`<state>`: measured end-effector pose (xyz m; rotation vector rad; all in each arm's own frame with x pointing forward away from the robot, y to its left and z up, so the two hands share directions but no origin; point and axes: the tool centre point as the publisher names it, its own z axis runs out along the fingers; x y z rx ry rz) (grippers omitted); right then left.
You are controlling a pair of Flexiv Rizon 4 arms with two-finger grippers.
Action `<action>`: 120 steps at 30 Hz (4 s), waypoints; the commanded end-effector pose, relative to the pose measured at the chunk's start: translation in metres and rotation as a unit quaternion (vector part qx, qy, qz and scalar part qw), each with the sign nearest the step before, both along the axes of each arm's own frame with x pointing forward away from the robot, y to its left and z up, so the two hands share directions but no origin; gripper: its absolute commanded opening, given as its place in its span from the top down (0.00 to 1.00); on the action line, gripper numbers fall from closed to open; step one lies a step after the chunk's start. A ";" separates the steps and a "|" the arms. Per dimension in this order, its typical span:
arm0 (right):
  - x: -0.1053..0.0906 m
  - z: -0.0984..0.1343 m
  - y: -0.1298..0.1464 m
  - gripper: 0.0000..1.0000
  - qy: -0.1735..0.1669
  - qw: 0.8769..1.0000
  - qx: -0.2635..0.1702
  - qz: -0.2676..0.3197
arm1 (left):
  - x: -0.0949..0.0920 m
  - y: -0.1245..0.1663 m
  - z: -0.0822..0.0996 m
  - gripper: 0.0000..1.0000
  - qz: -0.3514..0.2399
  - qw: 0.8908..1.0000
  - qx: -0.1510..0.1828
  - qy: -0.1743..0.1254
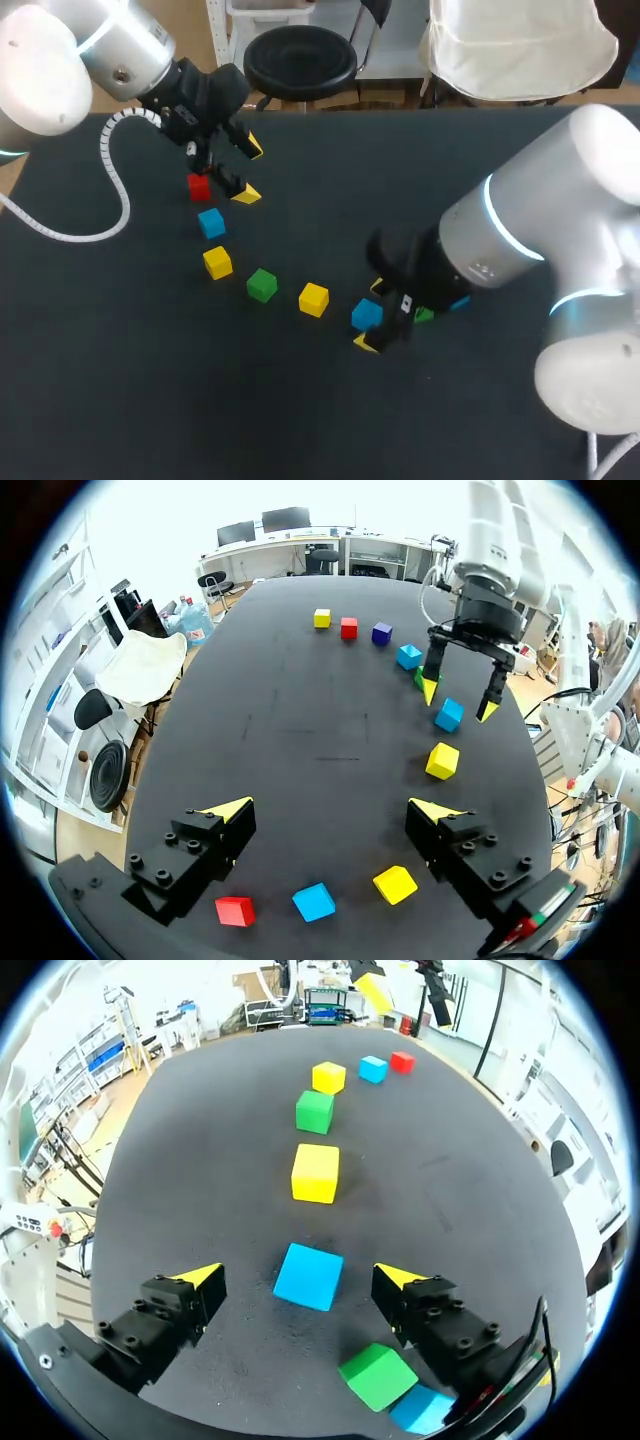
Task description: Place the blue cubes, place green cubes on the blue cubes, place the yellow cubes on the green cubes, then place the red cubes on the yellow cubes, and place purple cube on the red cubes.
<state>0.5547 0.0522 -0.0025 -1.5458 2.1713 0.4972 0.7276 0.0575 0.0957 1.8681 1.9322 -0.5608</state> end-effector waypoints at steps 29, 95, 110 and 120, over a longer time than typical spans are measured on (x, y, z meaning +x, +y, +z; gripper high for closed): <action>0.005 0.027 -0.013 1.00 0.016 0.998 -0.035 0.051 | 0.000 0.000 0.000 0.00 0.000 1.000 0.000 -0.001; 0.080 0.046 -0.001 1.00 0.014 0.987 -0.066 0.143 | 0.000 0.000 0.000 0.00 0.000 1.000 0.000 -0.001; 0.091 0.032 -0.004 1.00 -0.014 0.987 -0.068 0.142 | 0.000 0.000 0.000 0.00 0.000 1.000 0.000 -0.001; 0.096 0.021 -0.012 1.00 0.020 0.990 -0.028 0.138 | 0.000 0.000 0.000 0.00 0.000 1.000 0.000 -0.001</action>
